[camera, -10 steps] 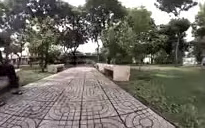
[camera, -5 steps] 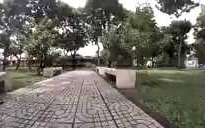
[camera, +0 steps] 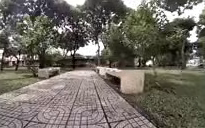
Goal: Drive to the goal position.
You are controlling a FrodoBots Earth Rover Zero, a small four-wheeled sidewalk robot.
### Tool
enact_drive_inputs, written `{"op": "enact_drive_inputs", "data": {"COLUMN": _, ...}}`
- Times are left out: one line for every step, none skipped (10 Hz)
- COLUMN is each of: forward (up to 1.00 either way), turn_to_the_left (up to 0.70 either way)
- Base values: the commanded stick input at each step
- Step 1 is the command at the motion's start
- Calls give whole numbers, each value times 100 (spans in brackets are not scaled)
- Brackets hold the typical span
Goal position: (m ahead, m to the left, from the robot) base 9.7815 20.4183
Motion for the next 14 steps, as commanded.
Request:
{"op": "enact_drive_inputs", "data": {"forward": 100, "turn_to_the_left": 0}}
{"op": "enact_drive_inputs", "data": {"forward": 100, "turn_to_the_left": 15}}
{"op": "enact_drive_inputs", "data": {"forward": 100, "turn_to_the_left": 27}}
{"op": "enact_drive_inputs", "data": {"forward": 100, "turn_to_the_left": 19}}
{"op": "enact_drive_inputs", "data": {"forward": 100, "turn_to_the_left": 0}}
{"op": "enact_drive_inputs", "data": {"forward": 100, "turn_to_the_left": 0}}
{"op": "enact_drive_inputs", "data": {"forward": 100, "turn_to_the_left": 0}}
{"op": "enact_drive_inputs", "data": {"forward": 100, "turn_to_the_left": 0}}
{"op": "enact_drive_inputs", "data": {"forward": 100, "turn_to_the_left": 0}}
{"op": "enact_drive_inputs", "data": {"forward": 100, "turn_to_the_left": 0}}
{"op": "enact_drive_inputs", "data": {"forward": 100, "turn_to_the_left": 0}}
{"op": "enact_drive_inputs", "data": {"forward": 100, "turn_to_the_left": 0}}
{"op": "enact_drive_inputs", "data": {"forward": 100, "turn_to_the_left": 0}}
{"op": "enact_drive_inputs", "data": {"forward": 100, "turn_to_the_left": 23}}
